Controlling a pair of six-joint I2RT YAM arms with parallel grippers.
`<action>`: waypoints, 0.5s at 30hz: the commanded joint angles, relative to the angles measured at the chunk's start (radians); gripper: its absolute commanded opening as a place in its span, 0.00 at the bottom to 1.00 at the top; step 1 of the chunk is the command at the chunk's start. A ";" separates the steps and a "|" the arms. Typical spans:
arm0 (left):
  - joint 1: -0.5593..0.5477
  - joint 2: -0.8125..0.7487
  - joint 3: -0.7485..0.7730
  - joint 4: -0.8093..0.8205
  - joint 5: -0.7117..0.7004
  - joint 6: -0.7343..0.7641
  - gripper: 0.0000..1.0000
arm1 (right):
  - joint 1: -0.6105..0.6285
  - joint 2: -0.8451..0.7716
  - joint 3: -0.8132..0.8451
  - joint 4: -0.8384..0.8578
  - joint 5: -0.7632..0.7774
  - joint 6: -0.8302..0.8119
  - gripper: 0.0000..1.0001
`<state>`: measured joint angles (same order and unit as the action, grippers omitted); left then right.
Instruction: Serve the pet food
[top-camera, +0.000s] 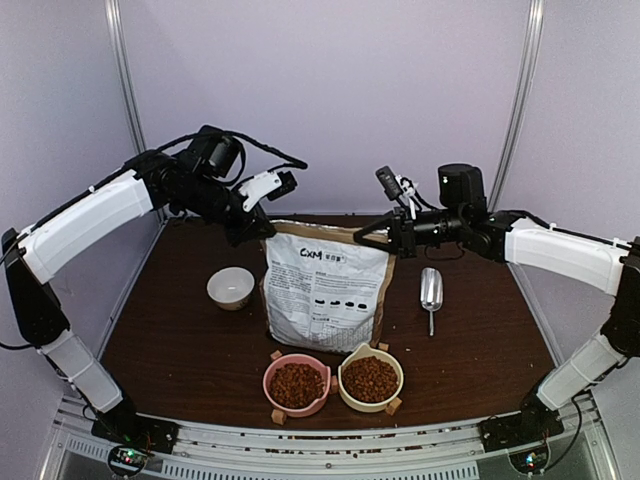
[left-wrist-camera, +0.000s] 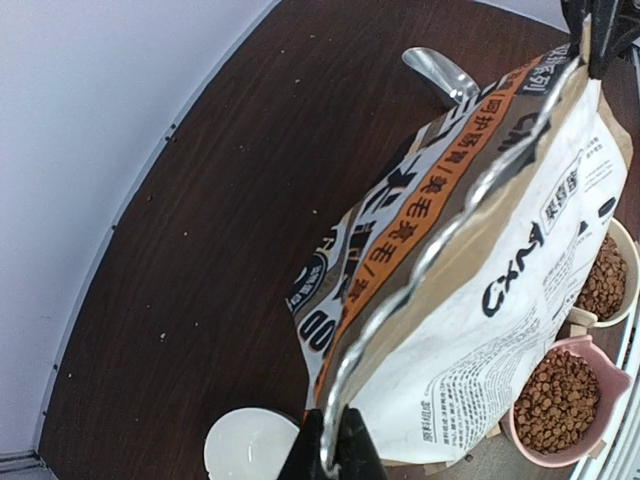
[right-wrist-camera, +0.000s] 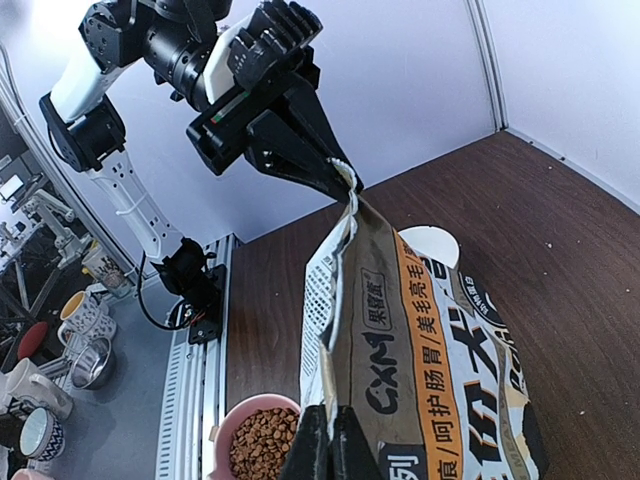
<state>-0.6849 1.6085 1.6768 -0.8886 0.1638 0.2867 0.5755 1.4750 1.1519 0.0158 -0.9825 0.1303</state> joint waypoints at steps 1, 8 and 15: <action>0.098 -0.044 -0.039 -0.005 -0.220 -0.042 0.13 | -0.034 -0.097 0.023 -0.070 -0.022 -0.040 0.00; 0.107 -0.188 -0.154 0.171 -0.007 -0.070 0.58 | -0.021 -0.108 0.115 -0.371 0.077 -0.197 0.45; 0.205 -0.228 -0.210 0.271 0.341 -0.142 0.67 | 0.050 -0.077 0.264 -0.592 0.290 -0.257 0.63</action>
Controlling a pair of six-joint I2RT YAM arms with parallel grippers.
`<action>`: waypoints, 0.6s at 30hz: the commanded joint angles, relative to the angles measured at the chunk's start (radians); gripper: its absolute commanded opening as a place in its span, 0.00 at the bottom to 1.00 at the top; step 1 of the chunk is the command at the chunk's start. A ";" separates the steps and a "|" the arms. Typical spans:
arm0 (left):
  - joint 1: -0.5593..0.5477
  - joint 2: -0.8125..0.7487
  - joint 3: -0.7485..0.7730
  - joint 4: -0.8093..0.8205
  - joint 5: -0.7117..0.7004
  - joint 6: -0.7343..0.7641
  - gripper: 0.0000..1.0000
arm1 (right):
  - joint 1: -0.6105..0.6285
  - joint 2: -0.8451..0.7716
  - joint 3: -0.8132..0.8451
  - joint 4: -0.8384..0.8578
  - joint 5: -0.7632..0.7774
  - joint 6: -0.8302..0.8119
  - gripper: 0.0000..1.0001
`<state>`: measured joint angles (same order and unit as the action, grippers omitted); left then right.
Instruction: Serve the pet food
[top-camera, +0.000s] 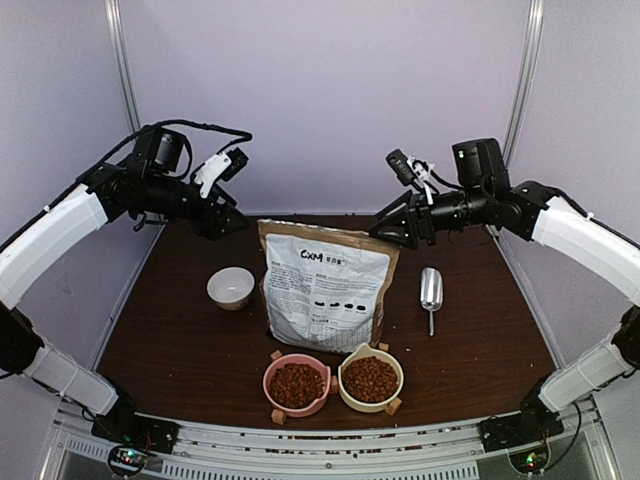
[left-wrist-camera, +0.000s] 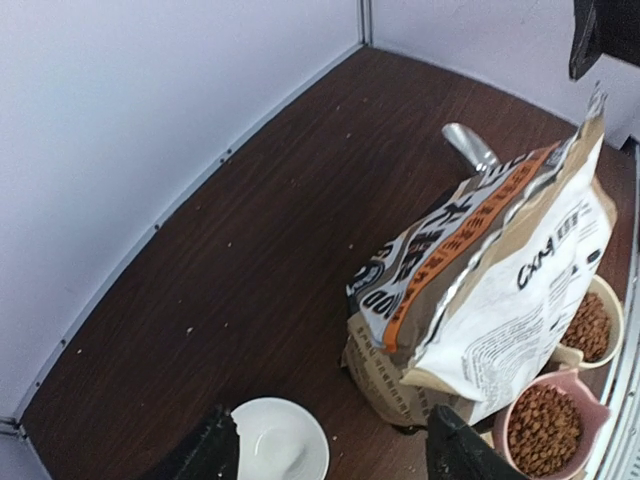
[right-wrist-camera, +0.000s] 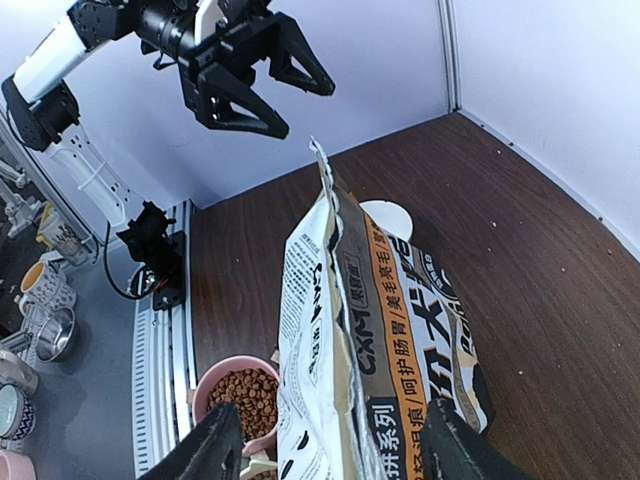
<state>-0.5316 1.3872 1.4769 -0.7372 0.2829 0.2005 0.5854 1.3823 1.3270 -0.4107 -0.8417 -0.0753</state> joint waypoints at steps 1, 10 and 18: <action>0.057 -0.004 -0.003 0.117 0.261 -0.059 0.67 | 0.055 0.034 0.120 -0.195 0.182 -0.058 0.63; 0.060 -0.033 -0.053 0.143 0.344 -0.046 0.69 | 0.174 0.277 0.430 -0.339 0.351 -0.083 0.63; 0.060 -0.039 -0.084 0.171 0.397 -0.067 0.69 | 0.241 0.505 0.731 -0.510 0.406 -0.134 0.60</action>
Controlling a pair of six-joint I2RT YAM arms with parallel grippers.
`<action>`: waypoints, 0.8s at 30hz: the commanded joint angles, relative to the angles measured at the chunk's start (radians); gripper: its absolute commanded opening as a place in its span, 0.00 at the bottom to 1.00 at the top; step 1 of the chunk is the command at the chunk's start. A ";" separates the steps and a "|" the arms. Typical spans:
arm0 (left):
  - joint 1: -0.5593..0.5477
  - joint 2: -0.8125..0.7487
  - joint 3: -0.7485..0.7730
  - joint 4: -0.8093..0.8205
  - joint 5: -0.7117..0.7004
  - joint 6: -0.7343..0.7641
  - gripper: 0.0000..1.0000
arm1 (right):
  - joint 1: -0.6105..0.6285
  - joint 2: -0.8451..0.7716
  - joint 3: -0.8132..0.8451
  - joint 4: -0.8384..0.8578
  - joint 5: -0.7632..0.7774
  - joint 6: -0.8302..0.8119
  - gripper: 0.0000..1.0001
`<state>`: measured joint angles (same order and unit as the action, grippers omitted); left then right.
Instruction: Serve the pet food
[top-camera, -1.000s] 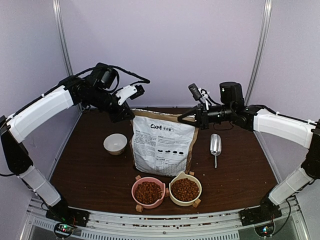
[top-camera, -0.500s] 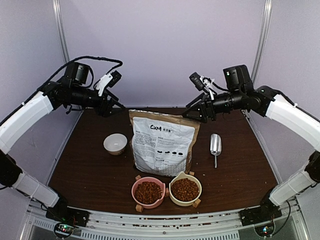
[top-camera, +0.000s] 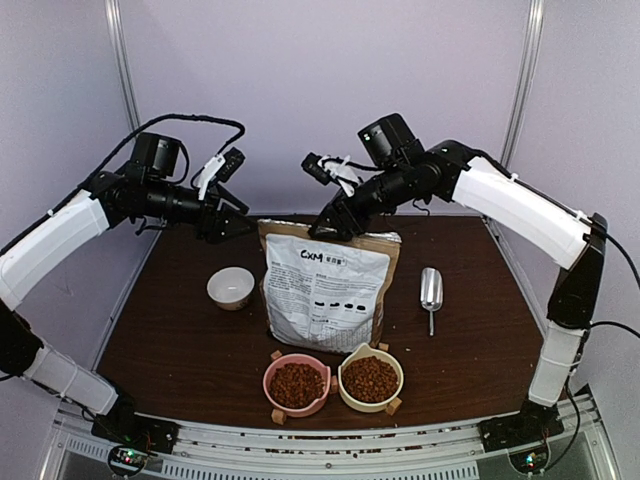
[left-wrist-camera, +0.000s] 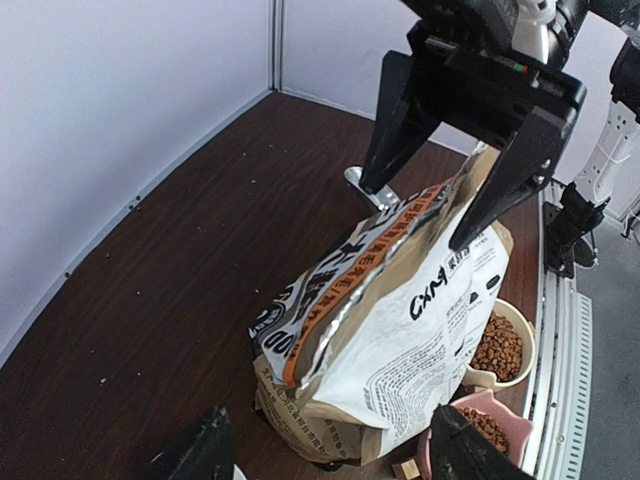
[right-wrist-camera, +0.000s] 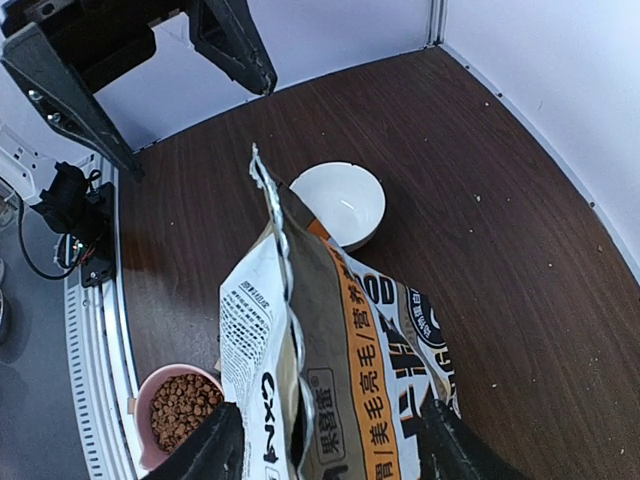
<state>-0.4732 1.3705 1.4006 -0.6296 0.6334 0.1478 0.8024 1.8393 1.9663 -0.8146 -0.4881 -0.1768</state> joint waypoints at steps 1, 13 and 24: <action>0.002 -0.024 -0.009 0.066 0.046 -0.015 0.69 | 0.029 0.065 0.125 -0.116 0.051 -0.036 0.60; 0.001 -0.047 -0.028 0.085 0.033 -0.024 0.69 | 0.055 0.141 0.204 -0.161 0.024 -0.049 0.27; -0.015 -0.019 -0.048 0.100 0.088 0.083 0.69 | 0.055 0.077 0.184 -0.101 -0.050 -0.044 0.00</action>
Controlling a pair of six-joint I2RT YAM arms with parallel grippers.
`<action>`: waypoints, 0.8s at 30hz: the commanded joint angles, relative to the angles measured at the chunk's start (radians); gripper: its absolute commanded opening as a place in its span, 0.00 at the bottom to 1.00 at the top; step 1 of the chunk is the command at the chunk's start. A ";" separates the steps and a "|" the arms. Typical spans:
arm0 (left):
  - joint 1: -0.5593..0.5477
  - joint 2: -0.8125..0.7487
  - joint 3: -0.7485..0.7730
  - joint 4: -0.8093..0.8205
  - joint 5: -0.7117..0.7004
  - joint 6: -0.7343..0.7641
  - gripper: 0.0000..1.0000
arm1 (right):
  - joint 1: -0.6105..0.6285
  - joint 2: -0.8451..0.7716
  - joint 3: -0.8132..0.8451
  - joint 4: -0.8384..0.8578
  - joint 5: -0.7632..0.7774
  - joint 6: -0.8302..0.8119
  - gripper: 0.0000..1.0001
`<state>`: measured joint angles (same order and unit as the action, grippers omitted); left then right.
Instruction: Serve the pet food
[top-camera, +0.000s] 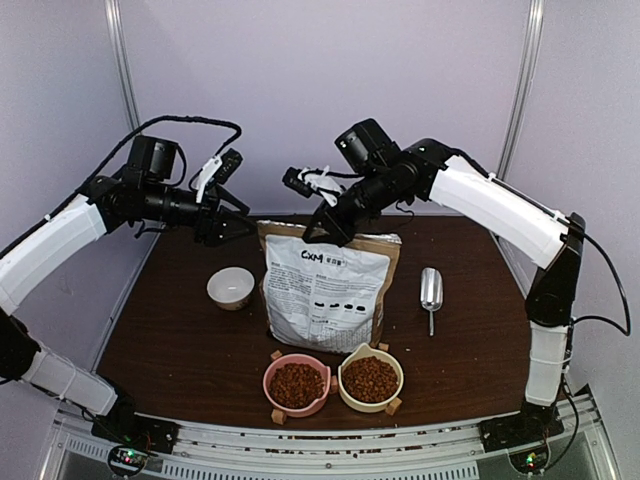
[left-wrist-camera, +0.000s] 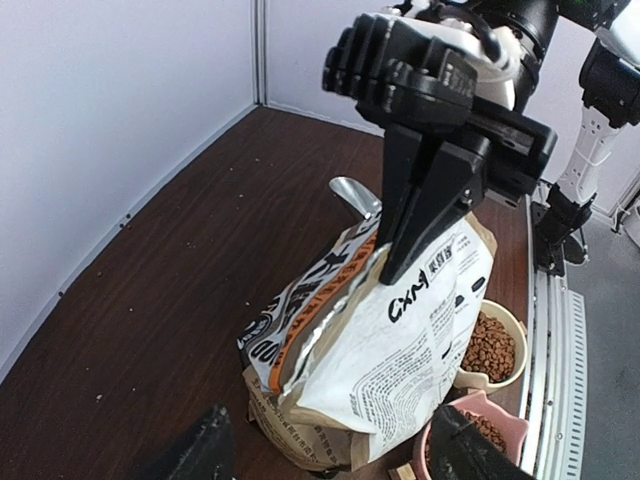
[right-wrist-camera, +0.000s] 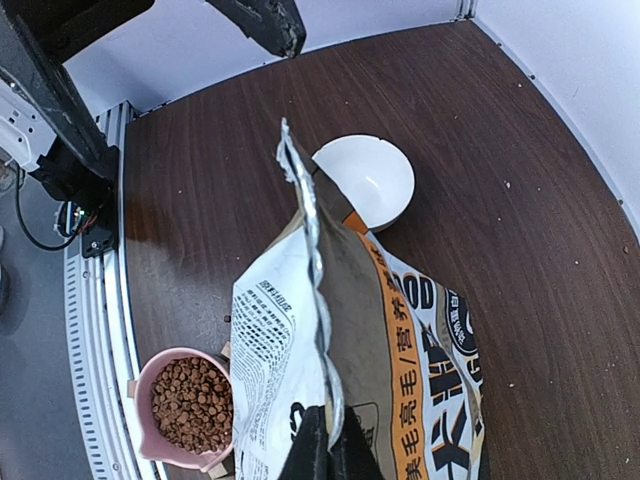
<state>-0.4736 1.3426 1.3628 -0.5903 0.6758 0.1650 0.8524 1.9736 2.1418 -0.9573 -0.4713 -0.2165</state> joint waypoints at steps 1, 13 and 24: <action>-0.020 0.015 -0.010 0.061 0.044 0.077 0.69 | 0.005 -0.066 0.004 0.043 -0.086 -0.009 0.00; -0.094 0.117 0.035 0.061 0.070 0.112 0.70 | -0.013 -0.175 -0.116 0.141 -0.261 -0.007 0.00; -0.130 0.195 0.062 0.080 0.189 0.063 0.05 | -0.026 -0.183 -0.168 0.154 -0.275 0.001 0.00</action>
<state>-0.5781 1.5307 1.4021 -0.5449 0.7807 0.2417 0.8284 1.8790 1.9713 -0.8707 -0.6598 -0.2276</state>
